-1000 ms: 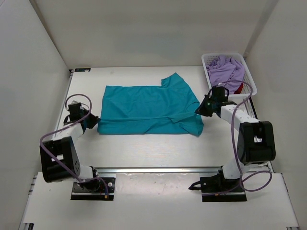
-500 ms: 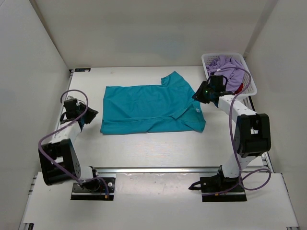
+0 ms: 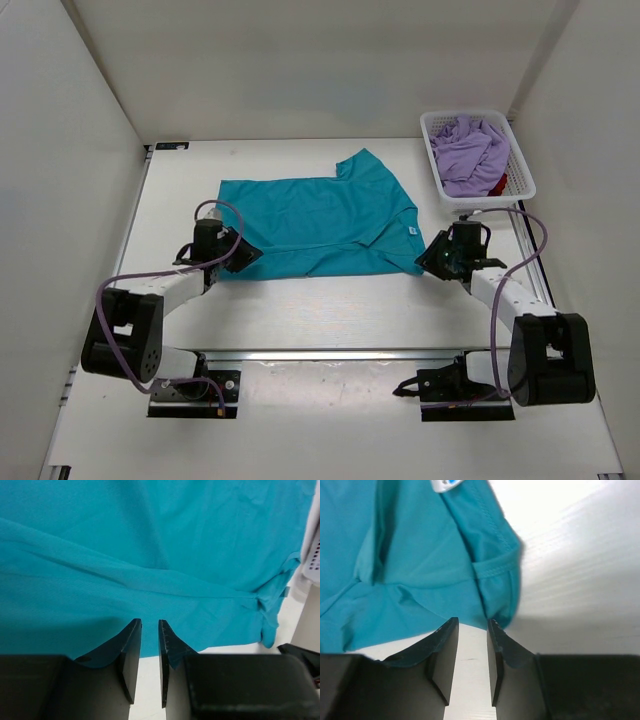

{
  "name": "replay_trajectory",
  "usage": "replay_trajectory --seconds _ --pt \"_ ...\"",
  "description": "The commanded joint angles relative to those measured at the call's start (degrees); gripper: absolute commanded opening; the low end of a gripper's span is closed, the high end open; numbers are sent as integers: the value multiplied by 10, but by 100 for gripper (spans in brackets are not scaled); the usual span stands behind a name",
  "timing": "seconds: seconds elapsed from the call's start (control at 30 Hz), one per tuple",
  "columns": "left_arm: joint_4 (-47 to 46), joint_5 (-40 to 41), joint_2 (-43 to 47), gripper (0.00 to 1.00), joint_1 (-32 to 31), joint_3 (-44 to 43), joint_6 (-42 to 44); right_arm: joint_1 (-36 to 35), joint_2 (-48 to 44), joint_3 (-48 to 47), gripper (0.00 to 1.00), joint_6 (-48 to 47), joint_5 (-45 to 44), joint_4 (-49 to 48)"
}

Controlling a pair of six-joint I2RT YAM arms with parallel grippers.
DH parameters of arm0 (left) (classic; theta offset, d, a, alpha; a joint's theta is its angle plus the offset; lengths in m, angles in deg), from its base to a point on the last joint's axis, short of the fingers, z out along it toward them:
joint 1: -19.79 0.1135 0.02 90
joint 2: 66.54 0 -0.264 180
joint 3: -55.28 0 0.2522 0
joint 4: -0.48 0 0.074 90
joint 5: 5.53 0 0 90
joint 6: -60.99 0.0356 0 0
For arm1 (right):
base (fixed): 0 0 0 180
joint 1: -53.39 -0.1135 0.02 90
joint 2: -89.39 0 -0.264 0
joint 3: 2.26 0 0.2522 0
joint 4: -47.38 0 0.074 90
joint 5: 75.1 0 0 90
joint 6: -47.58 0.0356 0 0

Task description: Fold and stack the t-shirts

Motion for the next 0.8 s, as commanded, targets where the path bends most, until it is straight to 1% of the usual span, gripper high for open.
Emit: replay_trajectory --seconds 0.0,0.07,0.2,0.33,0.43,0.5,0.57,0.6,0.63,0.7,0.77 --pt "-63 -17 -1 32 4 14 -24 9 -1 18 28 -9 -6 -20" --pt "-66 -24 -10 30 9 22 -20 11 5 22 28 -21 11 -25" --pt "-79 -24 -9 30 25 52 -17 8 19 17 27 -30 15 -39" --pt "-73 -15 -6 30 26 62 -9 -18 32 -1 27 -46 -16 -43" --pt "-73 -6 -11 30 26 66 -1 -19 51 -2 27 -50 -24 -45" --pt "-75 -19 -9 30 30 72 -3 -20 54 0 25 -50 -26 -43" --pt "-79 -14 -8 29 34 84 -2 -17 55 0 18 -51 -25 -51" --pt "-75 -13 -9 29 41 86 -3 -13 57 -1 11 -50 -30 -48" --pt "-76 -14 -9 29 49 89 -3 -13 56 1 6 -50 -34 -47" --pt "-77 -22 -9 28 62 96 -3 -14 56 -10 1 -53 -42 -41" --pt "-78 -27 -5 28 71 101 -4 -13 55 -17 0 -53 -51 -37"
